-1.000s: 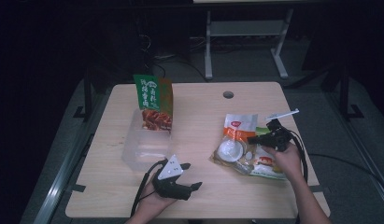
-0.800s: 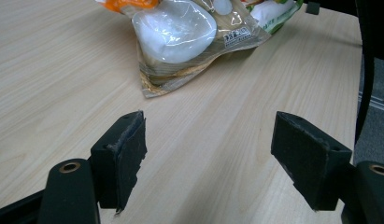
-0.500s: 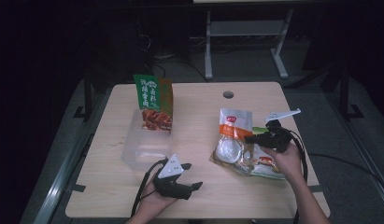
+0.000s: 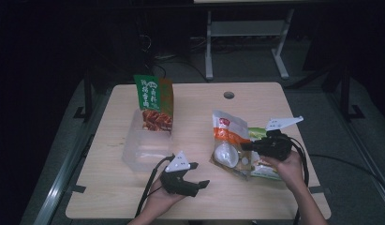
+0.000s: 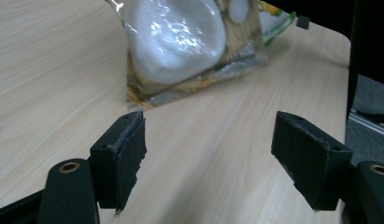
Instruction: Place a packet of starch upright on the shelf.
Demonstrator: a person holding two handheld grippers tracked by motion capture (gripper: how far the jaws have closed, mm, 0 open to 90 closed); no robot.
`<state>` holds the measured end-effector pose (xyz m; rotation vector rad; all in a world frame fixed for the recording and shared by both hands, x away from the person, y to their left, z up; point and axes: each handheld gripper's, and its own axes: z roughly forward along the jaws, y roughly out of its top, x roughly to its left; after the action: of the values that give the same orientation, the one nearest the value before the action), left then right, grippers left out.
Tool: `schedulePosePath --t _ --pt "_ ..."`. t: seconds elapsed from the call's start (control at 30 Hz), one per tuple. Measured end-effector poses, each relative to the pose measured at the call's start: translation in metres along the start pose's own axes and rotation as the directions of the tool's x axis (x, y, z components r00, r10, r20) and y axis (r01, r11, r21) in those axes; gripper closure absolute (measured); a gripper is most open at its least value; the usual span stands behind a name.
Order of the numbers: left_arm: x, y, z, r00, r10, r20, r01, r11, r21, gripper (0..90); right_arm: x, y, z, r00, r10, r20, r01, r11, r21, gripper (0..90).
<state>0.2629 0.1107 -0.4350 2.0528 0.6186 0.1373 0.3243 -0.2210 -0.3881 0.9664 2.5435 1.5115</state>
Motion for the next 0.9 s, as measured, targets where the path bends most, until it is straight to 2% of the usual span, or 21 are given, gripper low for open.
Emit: schedulePosePath --t 0.17,0.33,0.47,0.6,0.7,0.8,0.9 --pt "0.004 0.008 0.012 0.9996 -0.026 0.014 0.026 0.9995 -0.015 25.6 0.007 -0.006 -0.002 0.9989 -0.040 -0.025 0.040 0.999 -0.001 90.0" --pt "0.006 0.017 0.027 0.9990 -0.040 0.021 0.041 0.9989 -0.024 26.0 0.010 -0.013 -0.005 0.9962 -0.056 -0.067 0.055 0.998 -0.009 90.0" --pt "0.013 0.023 0.038 0.9969 -0.071 0.032 0.072 0.9969 -0.032 27.5 0.012 -0.017 -0.006 0.9915 -0.082 -0.102 0.082 0.997 -0.005 90.0" --pt "0.020 0.029 0.049 0.9958 -0.082 0.040 0.083 0.9960 -0.032 29.1 0.013 -0.019 -0.007 0.9873 -0.097 -0.126 0.099 0.995 0.009 90.0" --pt "0.025 0.033 0.058 0.9937 -0.086 0.072 0.088 0.9960 -0.015 32.1 0.012 -0.020 -0.007 0.9880 -0.095 -0.122 0.097 0.995 0.006 90.0" --pt "0.031 0.035 0.065 0.9868 -0.115 0.114 0.116 0.9932 -0.008 38.1 0.009 -0.022 -0.007 0.9875 -0.094 -0.127 0.096 0.995 0.010 90.0" --pt "0.032 0.034 0.070 0.9877 -0.111 0.110 0.112 0.9937 -0.005 47.5 0.008 -0.023 -0.005 0.9870 -0.094 -0.131 0.097 0.995 0.017 90.0"
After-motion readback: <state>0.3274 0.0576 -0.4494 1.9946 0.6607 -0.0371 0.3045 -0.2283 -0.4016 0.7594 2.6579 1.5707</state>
